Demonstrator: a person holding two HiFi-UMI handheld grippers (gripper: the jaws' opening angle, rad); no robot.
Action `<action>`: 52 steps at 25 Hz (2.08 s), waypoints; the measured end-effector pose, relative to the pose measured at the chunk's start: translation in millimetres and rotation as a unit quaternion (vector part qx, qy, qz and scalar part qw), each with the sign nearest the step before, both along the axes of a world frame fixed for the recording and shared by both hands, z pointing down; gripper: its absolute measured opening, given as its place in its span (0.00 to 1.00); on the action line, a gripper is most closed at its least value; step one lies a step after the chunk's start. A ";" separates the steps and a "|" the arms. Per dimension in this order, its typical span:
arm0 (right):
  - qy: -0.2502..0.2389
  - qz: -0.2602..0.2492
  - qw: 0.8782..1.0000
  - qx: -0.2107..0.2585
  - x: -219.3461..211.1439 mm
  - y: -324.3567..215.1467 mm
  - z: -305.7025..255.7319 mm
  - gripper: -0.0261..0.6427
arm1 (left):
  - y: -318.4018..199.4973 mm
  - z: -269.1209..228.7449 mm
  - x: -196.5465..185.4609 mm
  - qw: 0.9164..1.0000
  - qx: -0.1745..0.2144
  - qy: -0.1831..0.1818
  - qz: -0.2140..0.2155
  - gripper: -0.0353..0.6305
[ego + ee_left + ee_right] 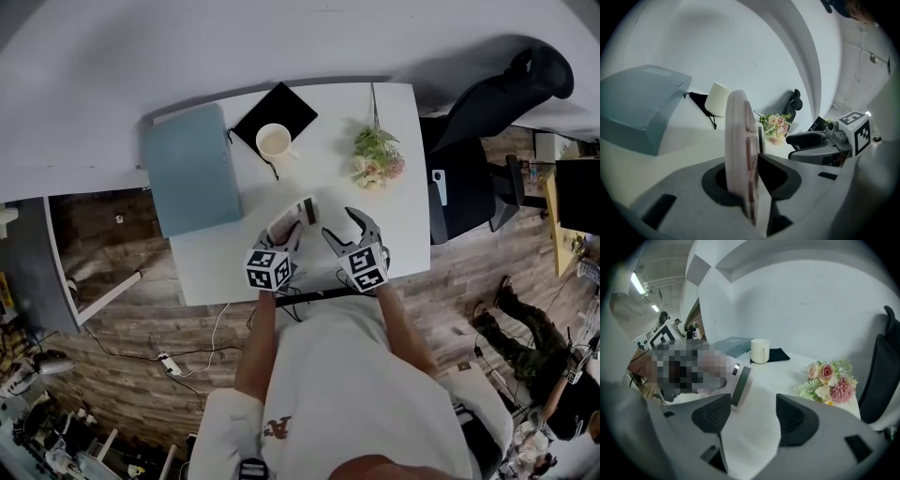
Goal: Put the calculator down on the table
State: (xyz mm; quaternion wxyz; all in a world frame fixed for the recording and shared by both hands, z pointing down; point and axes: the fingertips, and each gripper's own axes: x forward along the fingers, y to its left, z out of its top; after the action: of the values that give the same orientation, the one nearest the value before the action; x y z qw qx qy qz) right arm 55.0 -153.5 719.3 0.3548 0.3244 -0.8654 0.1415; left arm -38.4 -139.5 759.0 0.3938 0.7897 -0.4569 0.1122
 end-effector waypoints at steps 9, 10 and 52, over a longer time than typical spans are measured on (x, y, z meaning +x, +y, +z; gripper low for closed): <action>0.004 -0.005 1.000 -0.002 -2.8 1.1 0.3 0.49 | -5.4 8.4 -3.5 0.998 -0.034 0.040 -0.032 0.23; 0.006 -0.005 1.000 -0.001 -2.3 0.8 0.8 0.49 | -6.1 9.6 -4.2 0.998 -0.036 0.038 -0.034 0.23; 0.009 -0.019 1.000 0.002 -16.6 -6.7 0.0 0.49 | -15.5 24.6 -26.6 0.996 -0.053 -0.025 -0.066 0.44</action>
State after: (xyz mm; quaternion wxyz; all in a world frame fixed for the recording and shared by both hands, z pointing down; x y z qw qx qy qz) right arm 38.4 -160.1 719.4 0.3643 0.3095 -0.8687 0.1299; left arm -65.0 -155.0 783.6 0.4302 0.7327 -0.5111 0.1299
